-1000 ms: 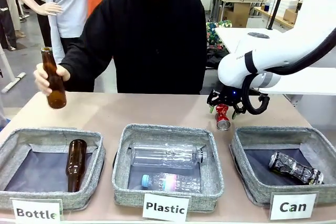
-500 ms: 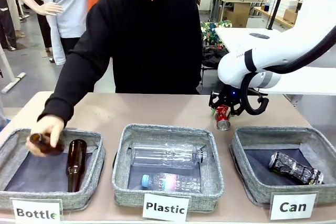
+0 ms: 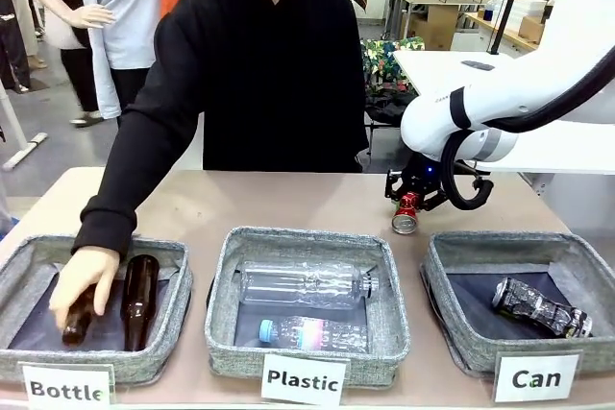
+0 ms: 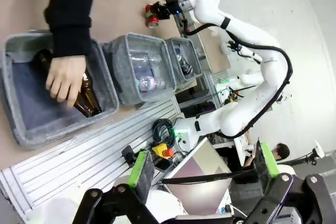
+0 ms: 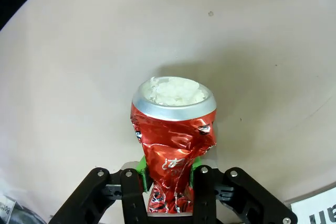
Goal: Sort the can waste into the basket.
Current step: Pick up the can waste from the table and place it in the right Fabric basket.
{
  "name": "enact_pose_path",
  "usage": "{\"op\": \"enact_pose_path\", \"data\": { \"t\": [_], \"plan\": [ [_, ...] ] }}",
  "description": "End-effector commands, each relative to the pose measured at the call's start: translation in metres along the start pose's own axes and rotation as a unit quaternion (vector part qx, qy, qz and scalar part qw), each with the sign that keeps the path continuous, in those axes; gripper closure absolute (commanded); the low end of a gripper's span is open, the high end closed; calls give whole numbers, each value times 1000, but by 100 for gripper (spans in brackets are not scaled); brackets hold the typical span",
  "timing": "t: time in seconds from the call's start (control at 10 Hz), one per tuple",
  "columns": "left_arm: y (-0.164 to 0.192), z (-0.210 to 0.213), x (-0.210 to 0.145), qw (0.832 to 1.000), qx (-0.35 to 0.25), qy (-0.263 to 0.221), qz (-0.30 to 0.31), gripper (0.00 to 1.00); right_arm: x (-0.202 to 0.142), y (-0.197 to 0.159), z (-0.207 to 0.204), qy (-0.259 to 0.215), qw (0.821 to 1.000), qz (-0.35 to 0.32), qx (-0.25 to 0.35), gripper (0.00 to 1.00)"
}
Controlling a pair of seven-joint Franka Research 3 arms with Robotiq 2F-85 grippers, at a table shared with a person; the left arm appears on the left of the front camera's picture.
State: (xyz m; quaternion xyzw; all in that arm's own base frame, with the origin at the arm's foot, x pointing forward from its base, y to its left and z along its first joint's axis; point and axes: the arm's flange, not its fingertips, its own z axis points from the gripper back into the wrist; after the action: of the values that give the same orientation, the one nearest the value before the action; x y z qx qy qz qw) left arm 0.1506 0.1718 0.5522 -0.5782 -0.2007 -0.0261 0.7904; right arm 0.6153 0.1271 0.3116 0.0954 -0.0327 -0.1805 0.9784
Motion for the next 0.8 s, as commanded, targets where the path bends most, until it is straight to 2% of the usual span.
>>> {"op": "enact_pose_path", "data": {
  "t": [0.0,0.6,0.7],
  "plan": [
    [12,10,3,1000,0,-15,10,0,3,-1,-1,6,1000,11,20,100],
    [9,1,5,1000,-11,2,21,0,5,-3,2,10,999,5,34,100],
    [1,-13,7,999,-24,20,28,0,8,-9,12,30,998,9,53,100]
  ]
}}
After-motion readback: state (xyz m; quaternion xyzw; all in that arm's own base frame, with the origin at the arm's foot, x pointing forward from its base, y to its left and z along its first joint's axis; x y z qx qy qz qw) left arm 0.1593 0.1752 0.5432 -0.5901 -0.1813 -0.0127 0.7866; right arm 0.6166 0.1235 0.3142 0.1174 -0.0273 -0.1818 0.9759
